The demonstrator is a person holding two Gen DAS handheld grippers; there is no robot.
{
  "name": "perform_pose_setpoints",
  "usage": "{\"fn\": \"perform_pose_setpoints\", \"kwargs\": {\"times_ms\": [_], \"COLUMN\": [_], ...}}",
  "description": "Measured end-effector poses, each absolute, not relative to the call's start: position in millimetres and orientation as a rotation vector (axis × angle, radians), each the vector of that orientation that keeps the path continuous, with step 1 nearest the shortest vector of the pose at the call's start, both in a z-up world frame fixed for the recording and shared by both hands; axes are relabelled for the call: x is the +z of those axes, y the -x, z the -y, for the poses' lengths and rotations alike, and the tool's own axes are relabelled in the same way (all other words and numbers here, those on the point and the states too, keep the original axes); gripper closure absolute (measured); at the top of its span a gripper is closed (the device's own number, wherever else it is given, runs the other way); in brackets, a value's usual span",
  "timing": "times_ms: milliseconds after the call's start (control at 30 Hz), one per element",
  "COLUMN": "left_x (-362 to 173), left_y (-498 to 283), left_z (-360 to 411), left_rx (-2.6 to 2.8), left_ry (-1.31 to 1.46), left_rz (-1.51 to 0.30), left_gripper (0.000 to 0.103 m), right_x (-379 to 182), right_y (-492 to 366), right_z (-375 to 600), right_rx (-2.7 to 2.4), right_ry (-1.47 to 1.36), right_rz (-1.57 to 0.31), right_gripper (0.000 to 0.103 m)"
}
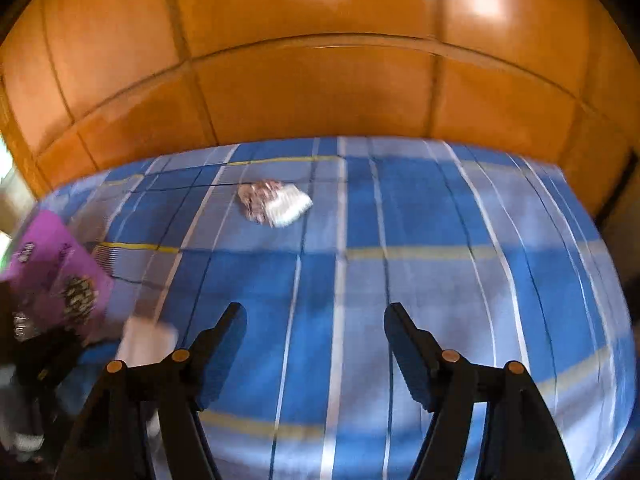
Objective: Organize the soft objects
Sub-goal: 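Grasp the white rectangular pad with the left tool while the right tool grasps the scrunchie with white lace, then carry the white pad into the gold tray and open the left tool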
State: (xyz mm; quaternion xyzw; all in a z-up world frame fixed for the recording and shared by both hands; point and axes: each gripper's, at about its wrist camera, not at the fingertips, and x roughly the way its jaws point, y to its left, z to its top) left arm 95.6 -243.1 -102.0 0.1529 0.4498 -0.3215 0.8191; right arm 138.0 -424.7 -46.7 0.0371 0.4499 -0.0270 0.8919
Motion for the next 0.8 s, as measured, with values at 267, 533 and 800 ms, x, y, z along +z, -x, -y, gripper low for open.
{"fn": "perform_pose_setpoints", "kwargs": {"times_ms": [267, 533, 800], "left_x": [-105.3, -108.9, -110.4], "left_y": [-97.5, -96.8, -99.1], "left_z": [231.9, 230.9, 230.2], "left_rx": [-0.693, -0.704, -0.707], "left_ry": [-0.258, -0.237, -0.215], "left_rz": [-0.959, -0.942, -0.945], "left_gripper": [0.041, 0.04, 0.04], "right_x": [-66.4, -102.6, -88.9], "right_y": [-242.1, -294.9, -230.2], "right_z": [383.2, 366.2, 387.3], "right_rx": [0.069, 0.105, 0.043], "right_ry": [0.202, 0.292, 0.108], "right_rz": [-0.985, -1.121, -1.14], "right_gripper": [0.031, 0.066, 0.068]}}
